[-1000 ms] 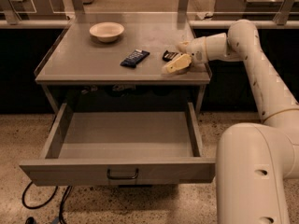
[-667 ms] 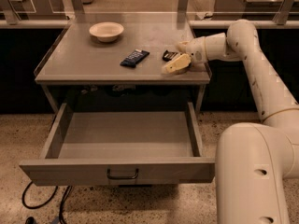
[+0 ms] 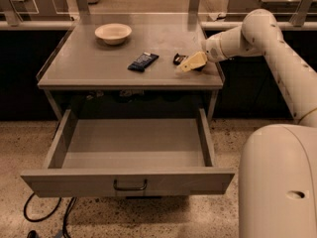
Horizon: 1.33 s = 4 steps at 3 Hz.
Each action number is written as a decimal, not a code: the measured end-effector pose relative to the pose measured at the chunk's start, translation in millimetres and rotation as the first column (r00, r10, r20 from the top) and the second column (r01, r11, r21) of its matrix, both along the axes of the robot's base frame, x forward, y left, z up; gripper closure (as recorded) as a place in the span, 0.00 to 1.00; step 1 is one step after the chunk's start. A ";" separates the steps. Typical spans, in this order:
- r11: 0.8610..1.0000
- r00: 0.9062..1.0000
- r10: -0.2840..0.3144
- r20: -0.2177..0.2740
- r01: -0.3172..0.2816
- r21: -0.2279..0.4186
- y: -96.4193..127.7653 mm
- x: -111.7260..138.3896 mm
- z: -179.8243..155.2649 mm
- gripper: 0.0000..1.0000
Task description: Place rxbar chocolate into top drawer
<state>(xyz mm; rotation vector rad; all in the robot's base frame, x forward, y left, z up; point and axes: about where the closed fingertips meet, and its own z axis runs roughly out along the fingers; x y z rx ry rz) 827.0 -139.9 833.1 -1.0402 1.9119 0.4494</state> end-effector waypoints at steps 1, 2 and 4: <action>0.999 0.999 -0.033 -0.001 0.033 -0.021 1.0 3.4 -13.2 0.00; 1.000 1.000 -0.012 -0.019 0.012 -0.014 7.5 1.5 -18.4 0.00; 1.000 0.999 0.015 -0.043 -0.016 -0.019 14.5 -0.8 -26.4 0.19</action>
Offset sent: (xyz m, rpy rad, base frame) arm 0.0000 0.0081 -0.0175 -0.0058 0.0321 0.0060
